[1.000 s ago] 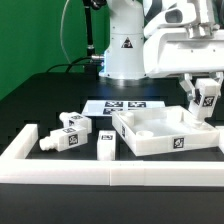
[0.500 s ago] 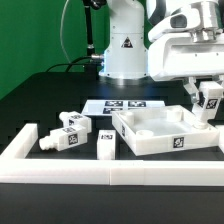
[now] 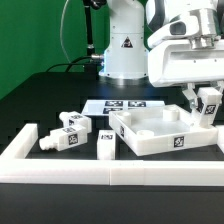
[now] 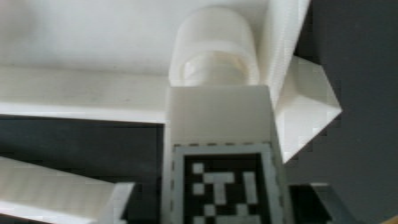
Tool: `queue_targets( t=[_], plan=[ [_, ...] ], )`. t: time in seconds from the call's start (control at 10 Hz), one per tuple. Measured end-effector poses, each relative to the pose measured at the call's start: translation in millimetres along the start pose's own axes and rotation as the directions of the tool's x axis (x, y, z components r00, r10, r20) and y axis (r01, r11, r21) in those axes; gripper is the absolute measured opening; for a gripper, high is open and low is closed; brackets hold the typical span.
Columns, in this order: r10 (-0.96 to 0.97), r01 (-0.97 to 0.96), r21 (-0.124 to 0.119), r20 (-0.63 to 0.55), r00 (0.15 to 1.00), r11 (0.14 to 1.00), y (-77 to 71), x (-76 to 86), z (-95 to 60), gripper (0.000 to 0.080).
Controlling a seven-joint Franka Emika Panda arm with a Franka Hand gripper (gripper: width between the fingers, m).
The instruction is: Assemble one leg
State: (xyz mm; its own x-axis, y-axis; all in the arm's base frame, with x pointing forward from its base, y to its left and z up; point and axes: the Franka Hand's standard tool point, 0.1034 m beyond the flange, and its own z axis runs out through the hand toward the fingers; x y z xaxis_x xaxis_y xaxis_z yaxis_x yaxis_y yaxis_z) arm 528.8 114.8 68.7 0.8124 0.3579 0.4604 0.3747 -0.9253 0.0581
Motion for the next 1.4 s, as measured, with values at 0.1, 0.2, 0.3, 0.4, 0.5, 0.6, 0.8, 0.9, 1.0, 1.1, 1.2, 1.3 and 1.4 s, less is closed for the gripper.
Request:
queue_targets(
  t=[0.1, 0.2, 0.3, 0.4, 0.5, 0.6, 0.8, 0.9, 1.0, 1.1, 1.2, 1.3, 1.4],
  plan=[
    [-0.005, 0.005, -0.002, -0.012, 1.000, 1.000, -0.1, -0.4, -0.2, 0.0284],
    [-0.015, 0.015, -0.003, -0.016, 1.000, 1.000, -0.2, -0.7, -0.3, 0.0284],
    [-0.016, 0.016, -0.002, -0.010, 1.000, 1.000, -0.2, -0.4, -0.2, 0.0284],
    [-0.018, 0.018, -0.001, -0.006, 1.000, 1.000, -0.2, -1.3, 0.3, 0.0364],
    [-0.020, 0.020, -0.001, -0.005, 1.000, 1.000, -0.3, -1.6, 0.4, 0.0364],
    [-0.024, 0.024, -0.001, 0.001, 1.000, 1.000, 0.7, -2.1, 0.1, 0.0546],
    [-0.030, 0.030, -0.004, 0.026, 0.999, 1.000, 8.1, 8.1, -15.3, 0.0617],
    [-0.033, 0.033, 0.001, 0.050, 0.998, 0.999, 7.5, 12.5, -21.3, 0.0643],
    [-0.039, 0.039, 0.011, 0.082, 0.996, 0.999, 5.3, 18.5, -23.8, 0.0648],
    [-0.040, 0.039, 0.012, 0.085, 0.996, 0.999, 4.7, 17.8, -22.6, 0.0648],
    [-0.046, 0.041, 0.034, 0.166, 0.985, 0.999, -0.2, 12.6, -21.3, 0.0649],
    [-0.051, 0.041, 0.050, 0.229, 0.972, 0.998, -3.7, 14.1, -21.6, 0.0649],
    [-0.057, 0.041, 0.062, 0.274, 0.960, 0.997, -5.0, 15.0, -21.3, 0.0649]
  ],
)
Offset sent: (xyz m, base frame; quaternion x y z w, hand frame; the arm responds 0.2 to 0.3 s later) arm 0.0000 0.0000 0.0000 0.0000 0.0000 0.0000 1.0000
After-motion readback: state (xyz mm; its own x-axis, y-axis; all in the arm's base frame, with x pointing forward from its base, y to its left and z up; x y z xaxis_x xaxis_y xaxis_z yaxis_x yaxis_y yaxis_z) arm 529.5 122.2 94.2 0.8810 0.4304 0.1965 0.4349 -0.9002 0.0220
